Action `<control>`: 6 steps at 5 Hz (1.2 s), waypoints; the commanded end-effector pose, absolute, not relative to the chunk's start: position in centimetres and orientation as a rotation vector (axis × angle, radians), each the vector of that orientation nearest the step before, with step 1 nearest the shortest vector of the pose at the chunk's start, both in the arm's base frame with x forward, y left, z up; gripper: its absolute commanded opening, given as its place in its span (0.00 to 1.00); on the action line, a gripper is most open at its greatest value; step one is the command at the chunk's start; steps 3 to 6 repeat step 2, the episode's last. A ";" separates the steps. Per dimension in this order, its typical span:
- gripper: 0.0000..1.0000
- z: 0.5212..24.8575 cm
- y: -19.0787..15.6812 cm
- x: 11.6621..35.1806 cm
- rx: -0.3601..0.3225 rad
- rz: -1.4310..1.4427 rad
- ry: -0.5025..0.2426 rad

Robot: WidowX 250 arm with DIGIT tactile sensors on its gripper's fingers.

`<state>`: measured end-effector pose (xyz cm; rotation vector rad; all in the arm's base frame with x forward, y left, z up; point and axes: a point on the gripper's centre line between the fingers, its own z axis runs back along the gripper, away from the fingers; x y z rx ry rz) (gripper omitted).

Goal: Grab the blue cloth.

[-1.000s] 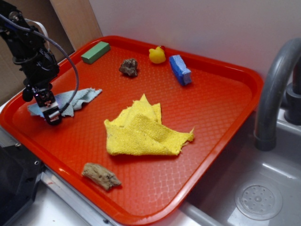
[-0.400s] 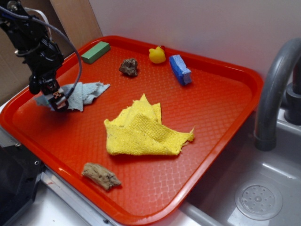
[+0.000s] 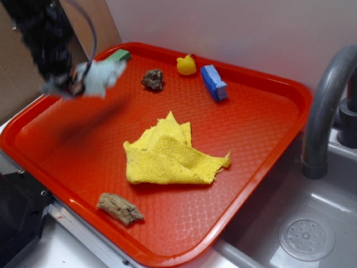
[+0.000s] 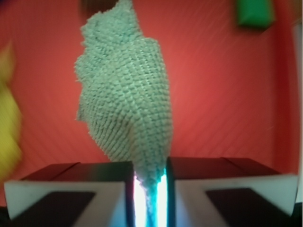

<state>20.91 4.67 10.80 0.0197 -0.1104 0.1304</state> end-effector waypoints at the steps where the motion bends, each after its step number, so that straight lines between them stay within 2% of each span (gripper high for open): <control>1: 0.00 21.7 0.9 19.6 -0.016 0.287 -0.153; 2: 0.00 24.8 0.5 18.1 -0.010 0.271 -0.152; 6: 0.00 24.8 0.5 18.1 -0.010 0.271 -0.152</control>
